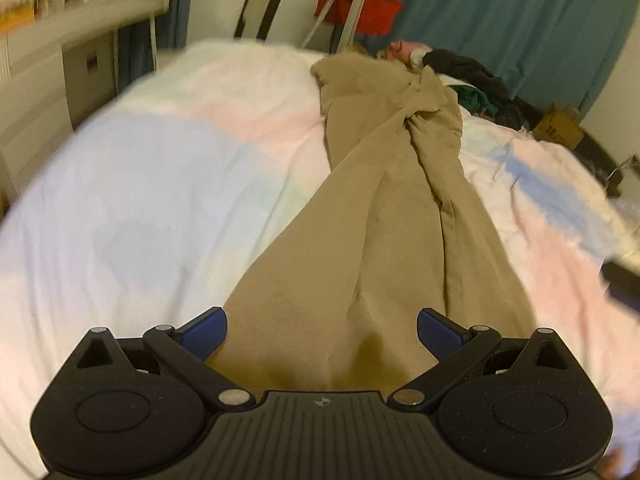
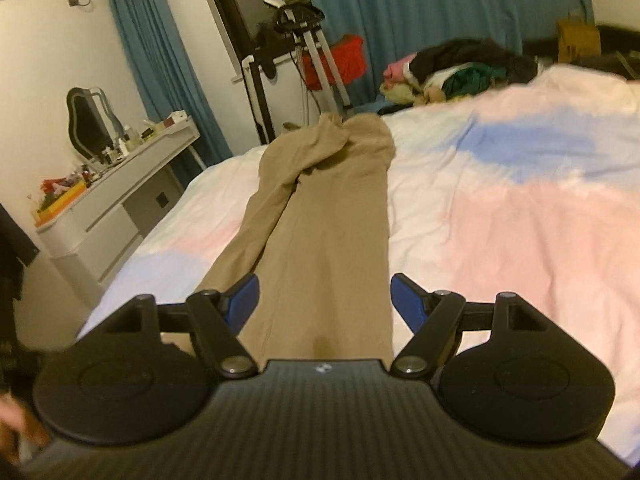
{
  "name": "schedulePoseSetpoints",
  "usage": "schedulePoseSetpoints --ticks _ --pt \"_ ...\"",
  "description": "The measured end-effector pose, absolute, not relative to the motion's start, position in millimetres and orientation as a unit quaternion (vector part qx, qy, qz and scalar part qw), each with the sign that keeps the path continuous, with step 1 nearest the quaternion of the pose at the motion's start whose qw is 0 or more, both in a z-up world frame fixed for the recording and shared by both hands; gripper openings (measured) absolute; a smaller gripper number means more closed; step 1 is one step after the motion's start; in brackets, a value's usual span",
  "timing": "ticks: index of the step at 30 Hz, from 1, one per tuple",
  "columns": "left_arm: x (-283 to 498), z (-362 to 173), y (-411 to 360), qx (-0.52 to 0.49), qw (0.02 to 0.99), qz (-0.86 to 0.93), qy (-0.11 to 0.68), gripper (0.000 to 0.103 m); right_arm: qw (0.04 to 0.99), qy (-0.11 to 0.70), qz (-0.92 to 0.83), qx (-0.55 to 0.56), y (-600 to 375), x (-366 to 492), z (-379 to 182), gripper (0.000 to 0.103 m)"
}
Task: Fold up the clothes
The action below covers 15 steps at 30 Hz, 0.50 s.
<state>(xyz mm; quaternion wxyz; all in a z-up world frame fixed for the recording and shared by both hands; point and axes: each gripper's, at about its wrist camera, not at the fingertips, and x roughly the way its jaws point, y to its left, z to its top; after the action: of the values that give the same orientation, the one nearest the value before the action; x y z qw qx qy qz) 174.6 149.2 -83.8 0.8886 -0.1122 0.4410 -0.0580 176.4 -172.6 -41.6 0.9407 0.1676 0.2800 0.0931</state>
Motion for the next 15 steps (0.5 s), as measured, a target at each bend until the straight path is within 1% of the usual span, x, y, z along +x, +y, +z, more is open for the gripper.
schedulePoseSetpoints --ticks 4,6,8,10,12,13,14,15 --pt "195.7 -84.3 186.0 -0.128 0.862 -0.069 0.485 0.098 0.935 0.289 0.101 0.177 -171.9 180.5 -44.1 0.074" --pt "205.6 -92.2 204.3 -0.141 0.846 -0.073 0.509 0.091 0.933 0.293 0.104 0.181 -171.3 182.6 -45.3 0.074" --pt "213.3 -102.0 222.3 -0.161 0.831 -0.072 0.528 0.079 0.928 0.3 0.108 0.192 -170.9 185.5 -47.5 0.074" --pt "217.4 -113.1 233.0 -0.181 0.817 -0.087 0.541 0.076 0.92 0.31 0.113 0.21 -171.7 189.1 -49.9 0.074" --pt "218.8 -121.7 237.3 -0.189 0.808 -0.104 0.548 0.07 0.913 0.316 0.117 0.229 -174.9 192.5 -52.9 0.074" --pt "218.4 -123.4 236.8 -0.184 0.808 -0.111 0.549 0.062 0.91 0.319 0.116 0.237 -176.0 193.8 -53.8 0.074" --pt "217.3 -124.2 234.9 -0.177 0.809 -0.118 0.548 0.05 0.907 0.322 0.115 0.243 -177.1 195.1 -54.5 0.074" --pt "215.9 -124.8 232.7 -0.171 0.81 -0.125 0.547 0.042 0.905 0.325 0.114 0.249 -178.0 195.7 -55.4 0.074"
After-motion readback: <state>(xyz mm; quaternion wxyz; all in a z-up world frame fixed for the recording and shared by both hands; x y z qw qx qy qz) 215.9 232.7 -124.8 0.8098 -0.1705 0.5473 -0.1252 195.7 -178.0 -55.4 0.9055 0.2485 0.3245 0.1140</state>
